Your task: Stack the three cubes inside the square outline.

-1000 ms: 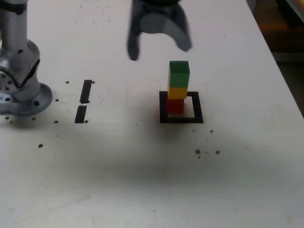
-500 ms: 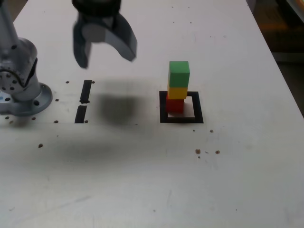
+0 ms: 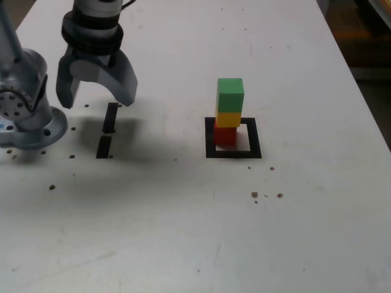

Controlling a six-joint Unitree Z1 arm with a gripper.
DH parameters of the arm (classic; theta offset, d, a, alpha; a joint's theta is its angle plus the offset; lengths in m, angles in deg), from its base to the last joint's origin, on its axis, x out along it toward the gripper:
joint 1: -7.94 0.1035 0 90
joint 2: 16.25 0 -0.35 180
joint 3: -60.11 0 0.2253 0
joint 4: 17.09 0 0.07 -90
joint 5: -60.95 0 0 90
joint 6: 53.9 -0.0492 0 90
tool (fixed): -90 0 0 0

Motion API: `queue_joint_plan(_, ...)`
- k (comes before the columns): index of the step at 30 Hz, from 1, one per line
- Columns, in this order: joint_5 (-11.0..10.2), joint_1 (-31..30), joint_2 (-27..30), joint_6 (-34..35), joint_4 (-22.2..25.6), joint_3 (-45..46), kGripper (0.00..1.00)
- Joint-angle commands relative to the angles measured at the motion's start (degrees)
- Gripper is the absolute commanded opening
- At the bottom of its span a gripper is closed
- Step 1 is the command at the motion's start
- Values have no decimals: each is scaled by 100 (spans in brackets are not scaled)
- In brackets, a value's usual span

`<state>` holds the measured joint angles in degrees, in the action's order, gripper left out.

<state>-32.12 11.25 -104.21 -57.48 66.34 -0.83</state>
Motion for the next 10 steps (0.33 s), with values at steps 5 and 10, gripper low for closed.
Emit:
queue_joint_plan(5, 65, 125, 10, -214, -214, 324, 100)
queue_joint_plan(10, 204, 126, -3, -371, -538, 538, 100)
